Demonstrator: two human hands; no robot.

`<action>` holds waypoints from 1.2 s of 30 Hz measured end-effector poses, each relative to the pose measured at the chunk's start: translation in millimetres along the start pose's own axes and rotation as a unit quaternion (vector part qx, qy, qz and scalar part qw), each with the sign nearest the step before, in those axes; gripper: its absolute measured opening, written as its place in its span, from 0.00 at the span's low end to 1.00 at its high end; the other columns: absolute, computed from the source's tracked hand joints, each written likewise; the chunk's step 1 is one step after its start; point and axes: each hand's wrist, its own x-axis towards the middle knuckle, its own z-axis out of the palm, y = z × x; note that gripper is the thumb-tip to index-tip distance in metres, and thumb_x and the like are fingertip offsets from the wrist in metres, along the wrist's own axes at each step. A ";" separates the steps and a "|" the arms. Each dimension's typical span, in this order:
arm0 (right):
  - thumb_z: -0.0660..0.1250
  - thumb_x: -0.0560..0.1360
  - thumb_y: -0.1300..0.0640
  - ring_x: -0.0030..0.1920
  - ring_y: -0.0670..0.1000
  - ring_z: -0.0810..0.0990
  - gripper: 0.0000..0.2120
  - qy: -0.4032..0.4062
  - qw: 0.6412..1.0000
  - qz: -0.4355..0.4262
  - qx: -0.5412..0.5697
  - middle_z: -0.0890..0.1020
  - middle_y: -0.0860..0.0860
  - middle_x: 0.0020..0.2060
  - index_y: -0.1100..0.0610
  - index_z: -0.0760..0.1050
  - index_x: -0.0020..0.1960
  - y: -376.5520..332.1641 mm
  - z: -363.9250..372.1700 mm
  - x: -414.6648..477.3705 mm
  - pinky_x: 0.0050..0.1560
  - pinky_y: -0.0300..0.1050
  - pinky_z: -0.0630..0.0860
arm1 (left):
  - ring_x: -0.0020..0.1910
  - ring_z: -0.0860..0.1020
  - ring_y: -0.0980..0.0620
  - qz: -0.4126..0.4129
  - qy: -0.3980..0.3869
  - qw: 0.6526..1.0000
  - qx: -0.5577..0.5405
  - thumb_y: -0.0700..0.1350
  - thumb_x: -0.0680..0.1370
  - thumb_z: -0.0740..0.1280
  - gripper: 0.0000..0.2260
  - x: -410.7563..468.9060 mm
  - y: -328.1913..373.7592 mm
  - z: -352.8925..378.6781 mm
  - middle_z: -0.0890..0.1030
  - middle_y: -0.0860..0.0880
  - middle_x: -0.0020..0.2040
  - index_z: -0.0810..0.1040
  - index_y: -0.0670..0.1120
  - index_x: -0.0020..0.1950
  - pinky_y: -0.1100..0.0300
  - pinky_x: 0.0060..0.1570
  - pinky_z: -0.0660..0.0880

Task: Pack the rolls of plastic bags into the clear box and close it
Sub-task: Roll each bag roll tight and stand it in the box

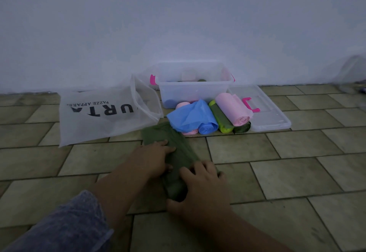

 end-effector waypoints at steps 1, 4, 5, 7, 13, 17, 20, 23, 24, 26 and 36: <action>0.55 0.56 0.27 0.60 0.55 0.65 0.30 -0.009 1.000 -0.001 -0.005 0.72 0.48 0.53 0.44 0.65 0.51 0.2 -0.8 0.9 0.52 0.55 0.64 | 0.75 0.55 0.49 -0.001 0.000 1.000 -0.001 0.58 0.74 0.66 0.31 0.0 -0.2 0.4 0.51 0.55 0.78 0.57 0.61 0.74 0.44 0.71 0.56; 0.54 0.57 0.26 0.61 0.55 0.64 0.31 -0.037 0.999 -0.001 -0.008 0.73 0.47 0.54 0.43 0.65 0.53 1.0 -3.5 4.7 0.53 0.57 0.64 | 0.75 0.55 0.49 -0.004 0.001 1.000 -0.007 0.57 0.75 0.66 0.31 0.3 -0.7 2.3 0.51 0.55 0.78 0.57 0.61 0.75 0.44 0.71 0.57; 0.54 0.58 0.26 0.61 0.55 0.64 0.31 -0.049 0.999 -0.003 -0.008 0.73 0.48 0.55 0.43 0.65 0.54 1.7 -3.8 5.8 0.53 0.57 0.63 | 0.75 0.55 0.49 -0.004 0.002 1.000 -0.011 0.57 0.75 0.66 0.31 0.6 -0.8 2.9 0.51 0.55 0.78 0.57 0.61 0.74 0.45 0.71 0.57; 0.53 0.58 0.25 0.62 0.55 0.64 0.31 -0.066 0.998 -0.006 -0.012 0.72 0.48 0.56 0.43 0.64 0.54 3.3 -4.2 7.5 0.53 0.58 0.63 | 0.75 0.55 0.48 -0.004 0.004 1.000 -0.015 0.57 0.74 0.66 0.31 1.5 -0.8 3.9 0.51 0.55 0.78 0.57 0.61 0.74 0.46 0.71 0.58; 0.50 0.61 0.24 0.64 0.56 0.62 0.32 -0.074 0.997 -0.022 -0.018 0.71 0.49 0.60 0.42 0.61 0.57 5.8 0.0 8.2 0.55 0.60 0.62 | 0.76 0.53 0.49 -0.003 0.014 0.999 -0.028 0.56 0.74 0.67 0.32 -4.2 2.7 1.9 0.52 0.55 0.78 0.55 0.61 0.75 0.42 0.72 0.54; 0.50 0.62 0.24 0.63 0.56 0.63 0.34 -0.066 0.997 -0.028 -0.009 0.71 0.48 0.60 0.40 0.61 0.61 6.5 3.0 9.1 0.56 0.61 0.62 | 0.71 0.62 0.53 0.032 0.109 0.978 -0.175 0.49 0.73 0.67 0.29 -24.5 14.4 1.9 0.60 0.55 0.75 0.61 0.61 0.72 0.50 0.69 0.62; 0.51 0.61 0.23 0.62 0.56 0.64 0.34 -0.051 0.998 -0.031 -0.011 0.72 0.48 0.58 0.42 0.63 0.60 7.3 4.0 9.6 0.55 0.60 0.62 | 0.50 0.73 0.61 0.060 0.067 0.957 -0.277 0.47 0.69 0.66 0.28 -44.5 24.3 -2.4 0.68 0.56 0.64 0.65 0.63 0.67 0.61 0.48 0.72; 0.51 0.59 0.24 0.62 0.56 0.65 0.39 -0.045 0.998 -0.044 -0.017 0.71 0.48 0.60 0.43 0.60 0.64 8.2 5.1 9.0 0.54 0.58 0.63 | 0.49 0.74 0.56 0.081 0.007 0.969 -0.234 0.49 0.67 0.65 0.32 -56.6 33.8 4.2 0.66 0.54 0.62 0.60 0.61 0.69 0.61 0.43 0.70; 0.50 0.58 0.24 0.63 0.56 0.64 0.41 -0.042 0.998 -0.045 -0.018 0.70 0.47 0.61 0.44 0.60 0.65 8.3 5.3 8.8 0.54 0.58 0.63 | 0.51 0.74 0.54 0.078 0.010 0.973 -0.219 0.49 0.68 0.65 0.32 -58.0 35.7 7.1 0.66 0.53 0.64 0.59 0.61 0.70 0.60 0.45 0.69; 0.50 0.58 0.25 0.63 0.55 0.64 0.41 -0.038 0.998 -0.045 -0.018 0.69 0.47 0.62 0.45 0.60 0.65 8.3 5.0 8.9 0.54 0.58 0.63 | 0.57 0.73 0.49 0.066 0.016 0.976 -0.206 0.48 0.71 0.65 0.31 -58.0 37.9 9.3 0.65 0.51 0.67 0.57 0.60 0.72 0.58 0.49 0.69; 0.58 0.66 0.35 0.60 0.48 0.66 0.22 -0.073 0.989 -0.034 0.123 0.72 0.44 0.54 0.43 0.70 0.56 37.1 -12.6 16.7 0.59 0.53 0.64 | 0.48 0.74 0.53 0.039 -0.029 0.979 -0.196 0.47 0.71 0.70 0.22 -51.1 31.9 2.7 0.75 0.51 0.56 0.64 0.56 0.60 0.57 0.45 0.71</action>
